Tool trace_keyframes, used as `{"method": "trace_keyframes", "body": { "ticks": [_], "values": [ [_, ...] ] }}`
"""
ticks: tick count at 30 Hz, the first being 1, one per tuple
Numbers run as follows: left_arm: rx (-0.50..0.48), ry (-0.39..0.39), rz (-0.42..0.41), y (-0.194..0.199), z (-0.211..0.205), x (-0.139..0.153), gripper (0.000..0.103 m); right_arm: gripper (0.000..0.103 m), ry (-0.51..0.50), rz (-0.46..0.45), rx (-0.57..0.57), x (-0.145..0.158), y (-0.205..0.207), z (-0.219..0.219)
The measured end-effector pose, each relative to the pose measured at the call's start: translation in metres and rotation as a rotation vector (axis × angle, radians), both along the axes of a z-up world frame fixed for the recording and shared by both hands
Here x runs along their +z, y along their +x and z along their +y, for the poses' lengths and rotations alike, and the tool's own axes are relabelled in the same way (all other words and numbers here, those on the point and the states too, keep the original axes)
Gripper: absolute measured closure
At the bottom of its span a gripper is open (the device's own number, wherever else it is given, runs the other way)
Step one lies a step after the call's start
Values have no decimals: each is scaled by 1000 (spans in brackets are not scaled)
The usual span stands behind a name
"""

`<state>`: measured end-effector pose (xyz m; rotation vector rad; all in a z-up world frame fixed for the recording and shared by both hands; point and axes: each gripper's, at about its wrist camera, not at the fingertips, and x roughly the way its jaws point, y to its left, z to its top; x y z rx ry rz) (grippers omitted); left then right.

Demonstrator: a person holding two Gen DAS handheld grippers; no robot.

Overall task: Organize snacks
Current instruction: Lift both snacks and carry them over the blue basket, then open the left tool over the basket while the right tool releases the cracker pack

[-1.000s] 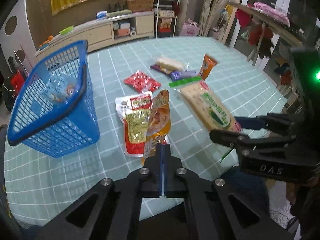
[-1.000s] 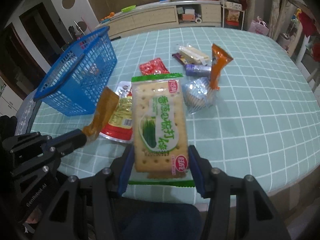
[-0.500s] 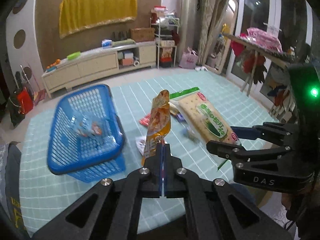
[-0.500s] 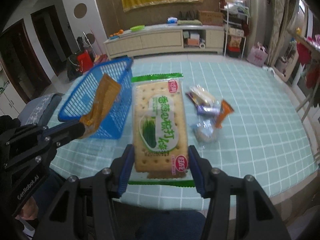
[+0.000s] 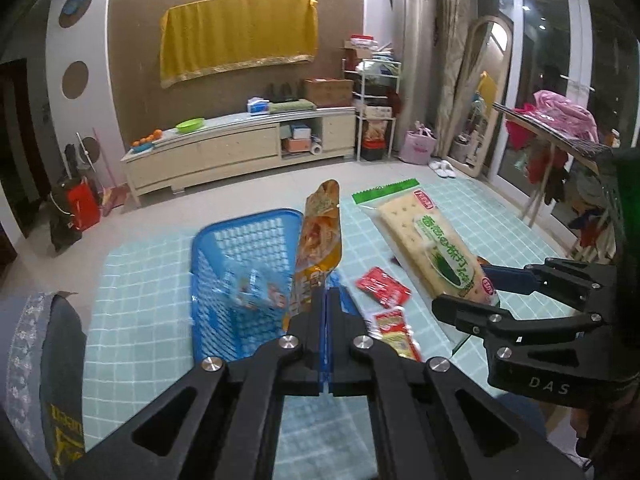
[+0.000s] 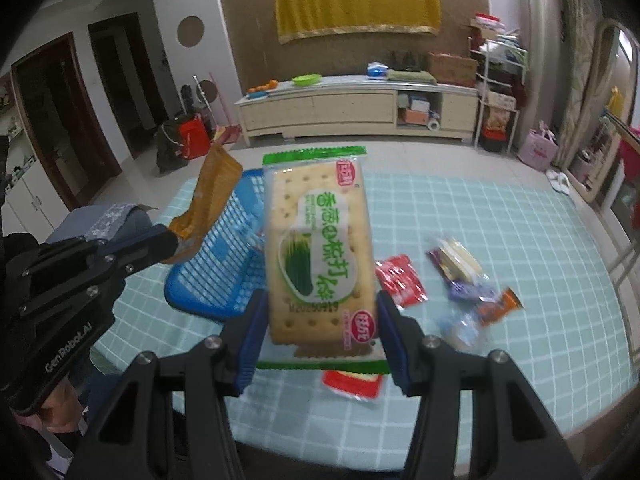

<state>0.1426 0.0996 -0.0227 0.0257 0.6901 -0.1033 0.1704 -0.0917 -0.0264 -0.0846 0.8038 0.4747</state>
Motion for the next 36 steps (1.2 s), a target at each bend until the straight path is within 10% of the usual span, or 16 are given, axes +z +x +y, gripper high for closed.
{"method": "trace_keyframes", "body": {
  "ticks": [28, 32, 36],
  "values": [
    [11, 1, 152, 113, 61, -69, 103, 45, -29, 60, 36, -36, 76, 75],
    [30, -9, 141, 109, 65, -70, 65, 45, -30, 71, 22, -36, 78, 73],
    [51, -7, 154, 102, 65, -67, 62, 45, -23, 82, 14, -34, 75, 70]
  ]
}}
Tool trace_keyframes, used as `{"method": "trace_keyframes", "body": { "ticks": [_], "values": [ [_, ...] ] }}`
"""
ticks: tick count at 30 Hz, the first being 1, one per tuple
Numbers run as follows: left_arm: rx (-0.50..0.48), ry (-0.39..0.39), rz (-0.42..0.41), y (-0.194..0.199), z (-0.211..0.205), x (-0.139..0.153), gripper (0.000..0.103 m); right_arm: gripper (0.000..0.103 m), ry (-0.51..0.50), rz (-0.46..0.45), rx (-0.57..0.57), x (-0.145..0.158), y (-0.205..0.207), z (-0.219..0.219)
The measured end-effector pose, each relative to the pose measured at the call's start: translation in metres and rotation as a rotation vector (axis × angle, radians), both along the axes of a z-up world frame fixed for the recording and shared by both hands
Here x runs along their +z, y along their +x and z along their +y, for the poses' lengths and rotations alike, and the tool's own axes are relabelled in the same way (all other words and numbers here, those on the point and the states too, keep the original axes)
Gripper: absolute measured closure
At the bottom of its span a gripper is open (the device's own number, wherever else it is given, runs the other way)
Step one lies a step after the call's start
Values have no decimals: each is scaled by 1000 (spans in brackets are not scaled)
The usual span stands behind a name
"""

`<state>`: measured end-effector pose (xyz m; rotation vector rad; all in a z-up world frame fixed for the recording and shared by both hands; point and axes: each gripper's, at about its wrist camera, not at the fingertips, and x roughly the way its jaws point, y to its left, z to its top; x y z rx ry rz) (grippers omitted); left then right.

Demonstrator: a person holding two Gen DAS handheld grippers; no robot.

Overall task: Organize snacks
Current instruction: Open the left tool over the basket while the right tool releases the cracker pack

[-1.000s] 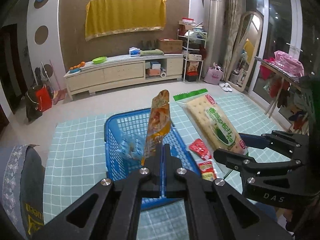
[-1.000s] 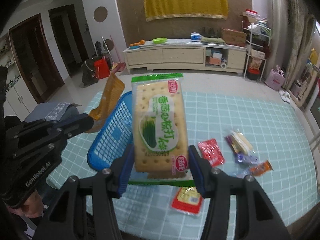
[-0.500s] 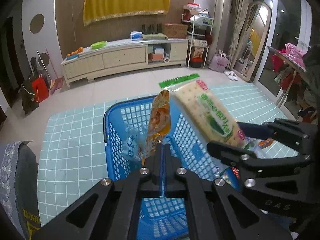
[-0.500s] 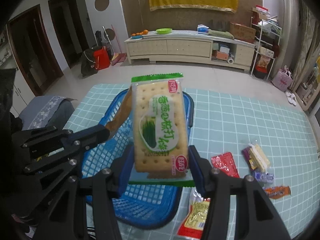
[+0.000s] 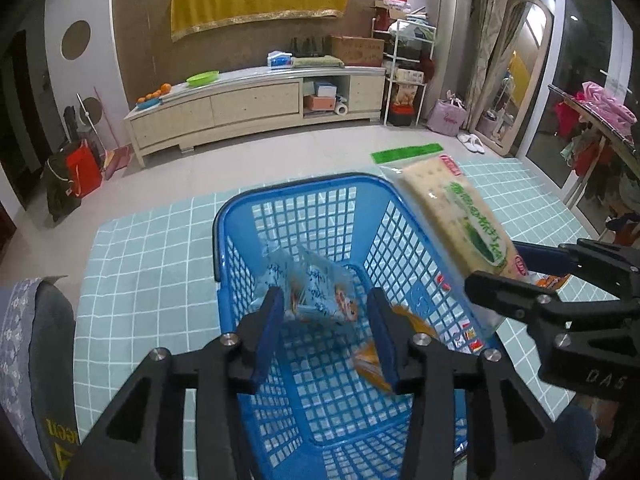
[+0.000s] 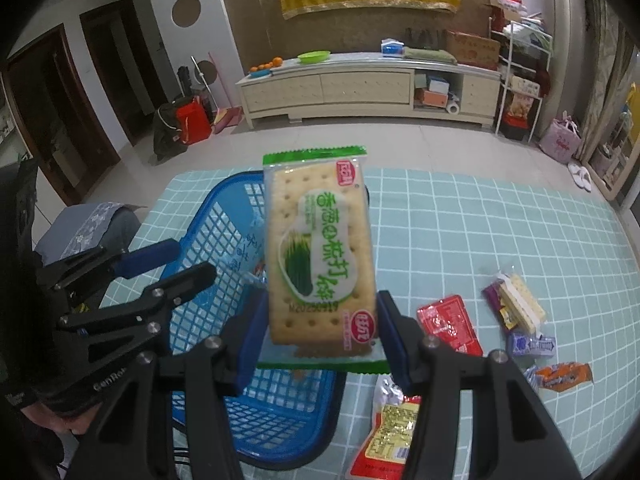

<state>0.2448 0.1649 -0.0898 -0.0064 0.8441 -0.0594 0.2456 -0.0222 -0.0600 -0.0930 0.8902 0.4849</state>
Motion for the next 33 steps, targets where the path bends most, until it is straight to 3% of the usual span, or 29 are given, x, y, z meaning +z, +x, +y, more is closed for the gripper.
{"method": "trace_keyframes", "body": {
  "ticks": [11, 22, 27, 28, 31, 33],
  "values": [
    [7, 4, -26, -21, 13, 18, 56, 45, -1, -1, 10, 15, -2, 10],
    [21, 21, -31, -14, 33, 16, 52, 45, -40, 34, -16, 4, 17, 32],
    [26, 10, -29, -7, 37, 12, 52, 43, -80, -21, -8, 1, 24, 45],
    [27, 12, -27, -7, 38, 11, 52, 39, -95, -26, -1, -1, 26, 47],
    [32, 20, -17, -7, 38, 7, 51, 9, -116, -46, -13, -3, 27, 47],
    [30, 12, -10, -11, 37, 5, 50, 8, -127, -59, -34, -4, 25, 40]
  ]
}}
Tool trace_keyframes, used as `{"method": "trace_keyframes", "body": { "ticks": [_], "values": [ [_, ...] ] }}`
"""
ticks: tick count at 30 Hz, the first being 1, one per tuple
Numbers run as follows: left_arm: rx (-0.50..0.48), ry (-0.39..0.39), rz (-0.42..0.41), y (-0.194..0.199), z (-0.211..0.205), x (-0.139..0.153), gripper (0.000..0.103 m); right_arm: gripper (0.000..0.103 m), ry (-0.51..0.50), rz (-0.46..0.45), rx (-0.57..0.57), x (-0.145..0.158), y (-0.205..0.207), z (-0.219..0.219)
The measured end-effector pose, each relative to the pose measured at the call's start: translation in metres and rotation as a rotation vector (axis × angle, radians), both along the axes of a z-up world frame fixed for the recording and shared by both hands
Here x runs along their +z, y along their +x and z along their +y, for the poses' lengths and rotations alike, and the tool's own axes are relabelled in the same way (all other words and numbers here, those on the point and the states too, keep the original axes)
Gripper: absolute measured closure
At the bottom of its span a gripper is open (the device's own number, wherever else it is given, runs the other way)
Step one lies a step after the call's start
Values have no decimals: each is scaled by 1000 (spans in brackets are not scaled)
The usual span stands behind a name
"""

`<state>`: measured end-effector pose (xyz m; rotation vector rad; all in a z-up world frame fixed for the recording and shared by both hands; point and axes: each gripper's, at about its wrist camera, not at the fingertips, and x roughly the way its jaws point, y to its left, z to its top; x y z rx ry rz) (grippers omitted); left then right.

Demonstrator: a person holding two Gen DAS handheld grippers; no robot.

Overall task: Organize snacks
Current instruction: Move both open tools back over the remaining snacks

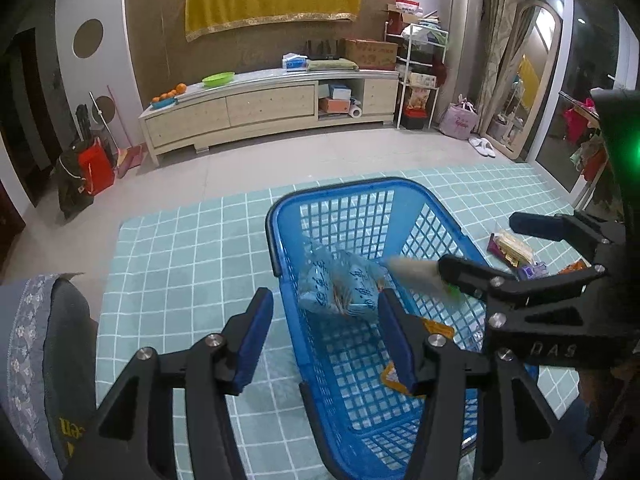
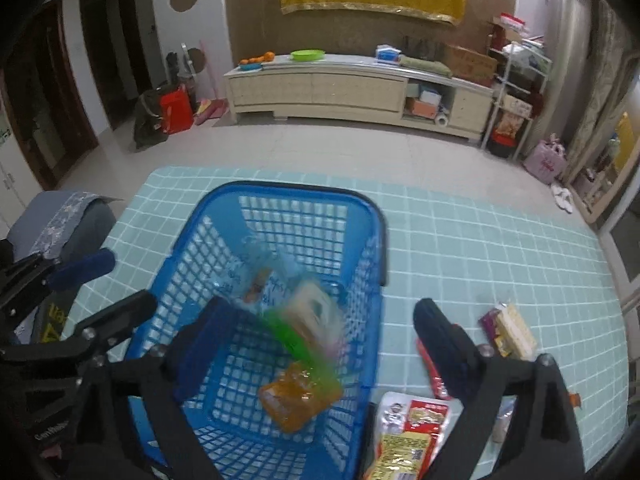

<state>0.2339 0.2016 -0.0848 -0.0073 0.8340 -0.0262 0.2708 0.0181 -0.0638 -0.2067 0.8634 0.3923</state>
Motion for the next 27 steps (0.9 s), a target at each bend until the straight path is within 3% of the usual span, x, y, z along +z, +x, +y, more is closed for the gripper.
{"method": "trace_keyframes", "body": {
  "ticks": [6, 19, 27],
  "values": [
    [-12, -1, -5, -12, -12, 11, 48, 8, 20, 8, -29, 9, -14, -26],
    [-91, -32, -79, -64, -65, 53, 28, 8, 84, -51, -92, 59, -62, -88],
    [-137, -40, -75, -89, -105, 58, 26, 8, 106, -60, -113, 66, -91, -126]
  ]
}}
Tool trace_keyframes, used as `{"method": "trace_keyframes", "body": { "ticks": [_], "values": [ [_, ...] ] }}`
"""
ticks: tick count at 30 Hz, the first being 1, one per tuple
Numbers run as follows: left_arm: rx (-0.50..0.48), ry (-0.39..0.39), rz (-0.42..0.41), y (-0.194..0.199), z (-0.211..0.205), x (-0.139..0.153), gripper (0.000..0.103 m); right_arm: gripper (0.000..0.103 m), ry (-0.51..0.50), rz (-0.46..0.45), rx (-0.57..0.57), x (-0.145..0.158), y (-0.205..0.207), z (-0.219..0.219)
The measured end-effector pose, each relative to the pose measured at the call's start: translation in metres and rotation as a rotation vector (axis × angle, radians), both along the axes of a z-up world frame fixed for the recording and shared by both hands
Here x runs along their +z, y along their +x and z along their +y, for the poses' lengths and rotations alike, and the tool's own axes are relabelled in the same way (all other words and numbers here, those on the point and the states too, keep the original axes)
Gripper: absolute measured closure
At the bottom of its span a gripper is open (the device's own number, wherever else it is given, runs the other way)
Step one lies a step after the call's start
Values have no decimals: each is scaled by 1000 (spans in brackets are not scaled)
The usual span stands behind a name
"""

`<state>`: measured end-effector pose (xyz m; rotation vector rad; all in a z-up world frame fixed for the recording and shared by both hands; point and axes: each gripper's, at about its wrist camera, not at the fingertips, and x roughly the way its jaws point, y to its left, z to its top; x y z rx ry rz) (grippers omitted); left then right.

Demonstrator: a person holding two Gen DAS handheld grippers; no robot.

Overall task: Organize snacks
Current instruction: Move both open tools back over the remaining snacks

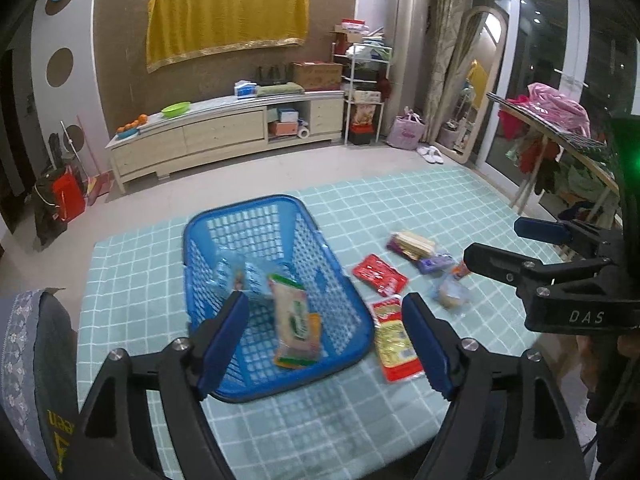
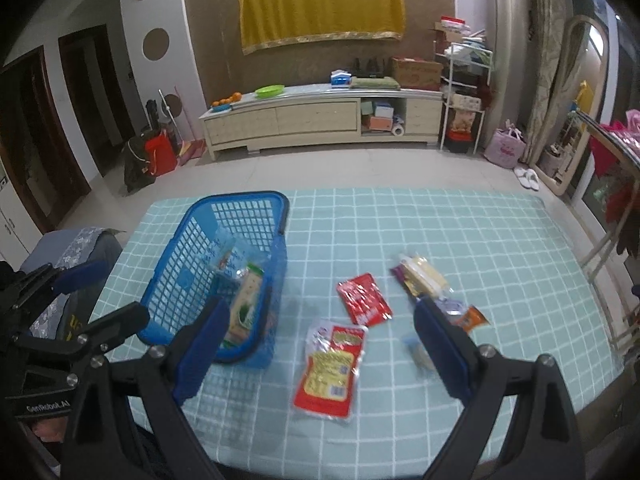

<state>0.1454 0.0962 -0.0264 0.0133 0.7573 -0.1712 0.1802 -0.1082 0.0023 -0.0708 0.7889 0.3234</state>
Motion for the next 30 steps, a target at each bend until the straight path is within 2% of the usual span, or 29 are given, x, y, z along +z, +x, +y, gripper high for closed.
{"method": "trace_keyframes", "body": {
  "ticks": [6, 16, 23, 26, 30],
  "values": [
    [-36, 5, 30, -15, -31, -14, 26, 8, 19, 15, -40, -8, -16, -29],
    [-47, 2, 90, -31, -74, -55, 26, 8, 17, 64, -85, -48, -39, -71],
    [-70, -6, 136, -29, -99, -81, 26, 8, -22, 99, -81, -79, -45, -89],
    [-51, 12, 153, -24, -107, -92, 26, 8, -41, 109, -85, -87, -45, -96],
    [-44, -3, 184, -15, -111, -105, 26, 8, -42, 123, -98, -97, -39, -107]
  ]
}}
